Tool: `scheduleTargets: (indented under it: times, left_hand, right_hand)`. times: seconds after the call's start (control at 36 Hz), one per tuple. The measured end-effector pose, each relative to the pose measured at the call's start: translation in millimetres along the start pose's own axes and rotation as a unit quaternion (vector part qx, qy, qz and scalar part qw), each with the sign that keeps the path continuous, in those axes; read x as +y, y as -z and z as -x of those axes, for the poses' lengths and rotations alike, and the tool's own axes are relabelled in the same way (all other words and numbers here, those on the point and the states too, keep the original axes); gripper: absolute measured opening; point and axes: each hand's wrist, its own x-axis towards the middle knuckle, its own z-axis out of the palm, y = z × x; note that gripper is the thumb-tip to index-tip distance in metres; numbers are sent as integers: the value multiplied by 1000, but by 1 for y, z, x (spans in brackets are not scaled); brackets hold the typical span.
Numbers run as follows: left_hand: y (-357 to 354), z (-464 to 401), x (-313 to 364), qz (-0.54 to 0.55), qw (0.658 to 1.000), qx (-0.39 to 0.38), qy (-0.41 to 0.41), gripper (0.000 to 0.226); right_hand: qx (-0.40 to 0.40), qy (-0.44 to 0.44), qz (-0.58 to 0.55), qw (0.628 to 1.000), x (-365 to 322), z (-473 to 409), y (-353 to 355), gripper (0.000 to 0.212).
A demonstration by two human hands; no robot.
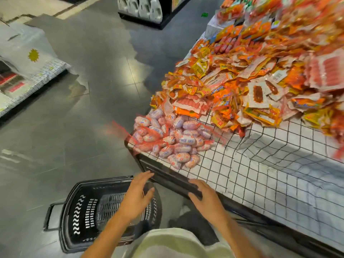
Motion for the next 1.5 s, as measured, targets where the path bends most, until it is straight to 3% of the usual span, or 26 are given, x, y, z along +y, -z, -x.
scheduleTargets:
  times: [0.25, 0.44, 0.72, 0.83, 0.94, 1.03, 1.22, 1.5]
  left_hand:
    - [-18, 44, -42, -73, 992, -98, -45, 54]
    - [-48, 59, -42, -195, 950, -238, -52, 60]
    - [-109, 75, 35, -280, 911, -276, -122, 60]
    - [-148, 103, 77, -293, 892, -315, -138, 106]
    - [-213, 134, 119, -309, 876, -337, -155, 86]
    - [-267, 158, 151, -318, 854, -366, -188, 93]
    - [-395, 207, 218, -324, 803, -412, -284, 58]
    - [-529, 241, 302, -373, 661, -508, -407, 57]
  right_hand:
    - [49, -51, -37, 997, 19, 98, -47, 50]
    - [46, -142, -54, 987, 61, 181, -61, 56]
    - [100, -226, -76, 966, 155, 295, -54, 66]
    - [145, -244, -109, 953, 191, 350, -37, 73]
    - [199, -262, -129, 935, 231, 410, -18, 66]
    - [244, -278, -165, 914, 257, 460, -4, 62]
    - [303, -347, -221, 860, 307, 566, 21, 55]
    - [375, -437, -282, 767, 355, 652, 19, 55]
